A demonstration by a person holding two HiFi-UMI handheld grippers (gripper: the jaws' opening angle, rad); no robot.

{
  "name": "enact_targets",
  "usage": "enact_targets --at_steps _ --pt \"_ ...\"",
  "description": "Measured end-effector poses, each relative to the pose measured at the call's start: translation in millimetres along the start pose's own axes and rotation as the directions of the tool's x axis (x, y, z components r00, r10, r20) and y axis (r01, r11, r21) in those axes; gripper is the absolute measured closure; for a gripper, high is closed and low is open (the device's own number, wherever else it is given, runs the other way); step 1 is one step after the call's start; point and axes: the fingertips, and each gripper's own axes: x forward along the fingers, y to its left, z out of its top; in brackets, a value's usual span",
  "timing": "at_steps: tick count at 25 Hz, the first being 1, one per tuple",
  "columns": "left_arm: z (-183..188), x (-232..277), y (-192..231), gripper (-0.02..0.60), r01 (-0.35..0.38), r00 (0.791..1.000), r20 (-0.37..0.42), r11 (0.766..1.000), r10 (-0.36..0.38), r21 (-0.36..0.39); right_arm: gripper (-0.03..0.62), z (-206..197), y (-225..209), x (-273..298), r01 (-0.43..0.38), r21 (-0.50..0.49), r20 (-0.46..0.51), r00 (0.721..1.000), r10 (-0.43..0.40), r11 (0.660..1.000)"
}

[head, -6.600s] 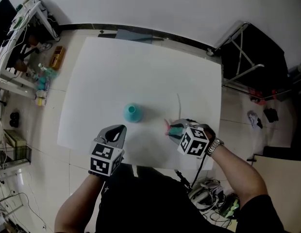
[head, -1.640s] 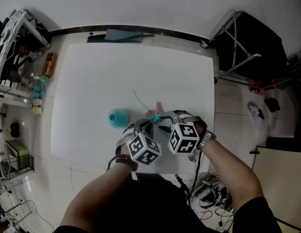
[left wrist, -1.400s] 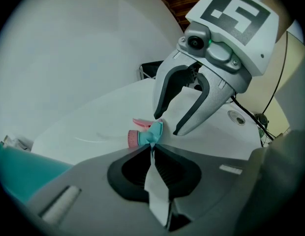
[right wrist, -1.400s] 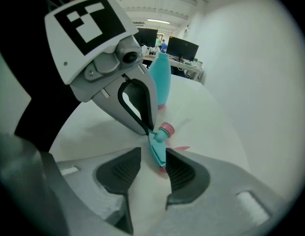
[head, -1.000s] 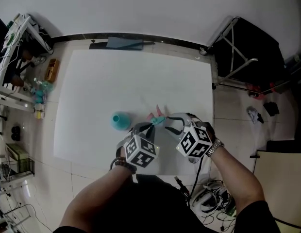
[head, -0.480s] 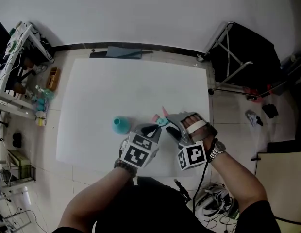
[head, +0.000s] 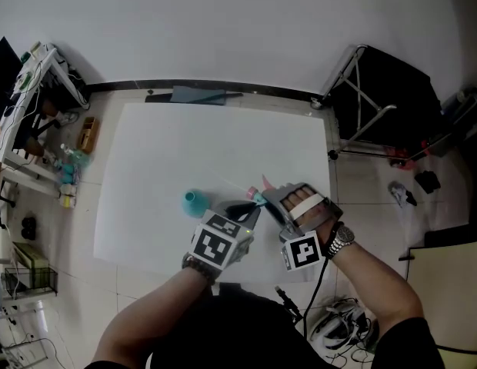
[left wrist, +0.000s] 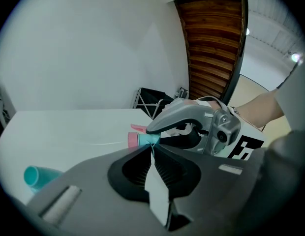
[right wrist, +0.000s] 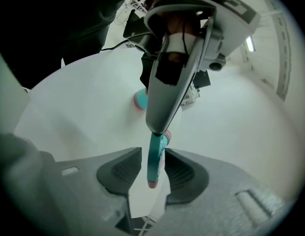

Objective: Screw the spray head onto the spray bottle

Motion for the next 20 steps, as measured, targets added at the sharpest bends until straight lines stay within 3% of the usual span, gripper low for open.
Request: enact_targets --at_steps 5,10,15,20 --pt "3.6 -5.9 -1.9 0.54 0.018 1.0 0.009 1.0 -0.017 -0.008 0.526 0.9 -11.6 -3.9 0.038 -0.001 -0.002 0.999 -0.038 0.999" --pt "10.9 -16.3 -1.3 0.527 0.01 0.999 0.036 1.0 -0.01 -0.013 0.539 4.5 -19.8 -8.2 0.05 0.005 -0.01 0.999 -0.05 0.999" --pt "23.2 -28.7 1.2 0.387 -0.015 0.998 0.066 1.0 0.013 0.015 0.539 7.2 -26.4 -11.8 0.064 0.009 -0.018 0.998 -0.064 0.998" --pt "36.8 -46.9 6.8 0.337 -0.051 0.993 0.11 0.996 0.043 0.069 0.539 1.6 -28.2 -13.8 0.057 -0.007 -0.046 0.997 -0.057 0.998"
